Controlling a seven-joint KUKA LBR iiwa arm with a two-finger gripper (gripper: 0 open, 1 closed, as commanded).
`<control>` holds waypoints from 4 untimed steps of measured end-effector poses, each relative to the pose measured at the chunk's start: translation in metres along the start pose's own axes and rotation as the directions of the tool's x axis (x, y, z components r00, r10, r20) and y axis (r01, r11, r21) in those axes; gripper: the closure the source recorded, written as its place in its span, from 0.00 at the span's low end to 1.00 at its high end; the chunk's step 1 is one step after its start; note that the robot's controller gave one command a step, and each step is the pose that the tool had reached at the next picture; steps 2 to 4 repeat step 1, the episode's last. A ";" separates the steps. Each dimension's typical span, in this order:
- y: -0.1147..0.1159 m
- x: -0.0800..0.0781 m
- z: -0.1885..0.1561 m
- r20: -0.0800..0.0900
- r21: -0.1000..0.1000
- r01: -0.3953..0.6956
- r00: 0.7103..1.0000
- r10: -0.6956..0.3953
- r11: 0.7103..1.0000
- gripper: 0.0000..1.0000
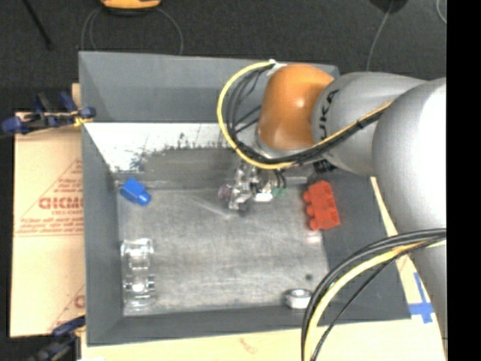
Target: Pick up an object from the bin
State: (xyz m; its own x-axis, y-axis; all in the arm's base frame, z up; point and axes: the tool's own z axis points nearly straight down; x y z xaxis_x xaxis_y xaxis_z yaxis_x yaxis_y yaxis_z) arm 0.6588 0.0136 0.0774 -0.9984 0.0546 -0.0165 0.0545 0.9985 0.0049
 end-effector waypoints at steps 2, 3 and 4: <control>-0.002 -0.002 -0.147 -0.002 0.005 0.092 0.996 -0.092 0.996 1.00; -0.002 -0.002 -0.147 -0.002 0.005 0.092 0.996 -0.092 0.996 1.00; -0.002 -0.002 -0.147 -0.002 0.005 0.092 0.996 -0.092 0.996 1.00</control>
Offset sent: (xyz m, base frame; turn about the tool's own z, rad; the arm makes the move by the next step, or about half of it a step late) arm -0.0040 -0.0017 0.1400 -0.0936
